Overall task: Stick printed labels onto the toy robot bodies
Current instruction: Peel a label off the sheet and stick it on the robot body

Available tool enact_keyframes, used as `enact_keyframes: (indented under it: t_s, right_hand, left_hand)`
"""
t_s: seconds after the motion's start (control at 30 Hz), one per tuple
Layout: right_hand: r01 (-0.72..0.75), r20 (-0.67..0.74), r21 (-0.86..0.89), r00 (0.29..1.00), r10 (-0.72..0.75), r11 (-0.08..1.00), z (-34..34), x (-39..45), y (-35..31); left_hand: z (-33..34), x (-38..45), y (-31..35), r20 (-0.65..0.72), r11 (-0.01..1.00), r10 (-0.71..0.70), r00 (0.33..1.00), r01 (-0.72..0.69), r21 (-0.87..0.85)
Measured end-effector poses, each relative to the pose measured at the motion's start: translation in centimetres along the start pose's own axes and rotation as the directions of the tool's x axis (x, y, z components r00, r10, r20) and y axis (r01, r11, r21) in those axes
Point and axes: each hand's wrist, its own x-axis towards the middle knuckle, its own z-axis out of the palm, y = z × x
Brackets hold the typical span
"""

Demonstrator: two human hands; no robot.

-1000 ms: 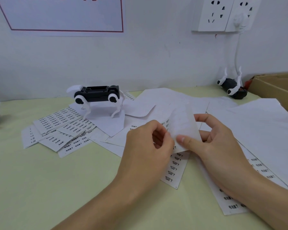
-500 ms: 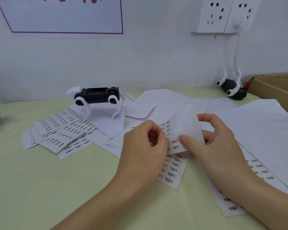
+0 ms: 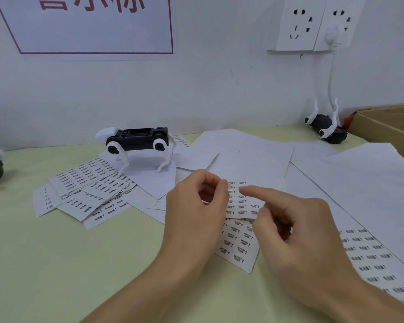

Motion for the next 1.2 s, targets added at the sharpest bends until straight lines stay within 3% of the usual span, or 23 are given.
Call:
enact_keyframes:
  t_s: [0.33, 0.8, 1.2]
  right_hand:
    - [-0.118, 0.285, 0.084, 0.954, 0.089, 0.989, 0.0, 0.2, 0.5]
    - [-0.142, 0.375, 0.273, 0.927, 0.031, 0.951, -0.8, 0.9, 0.0]
    - [-0.221, 0.35, 0.392, 0.933, 0.078, 0.893, -1.4, 1.4, 0.5]
  left_hand:
    - [-0.3, 0.0, -0.2, 0.032, 0.995, 0.088, 0.996, -0.087, -0.041]
    - [-0.4, -0.3, 0.5, 0.153, 0.985, 0.095, 0.984, -0.07, -0.159]
    - [-0.6, -0.3, 0.3, 0.213, 0.984, 0.046, 0.976, -0.007, -0.18]
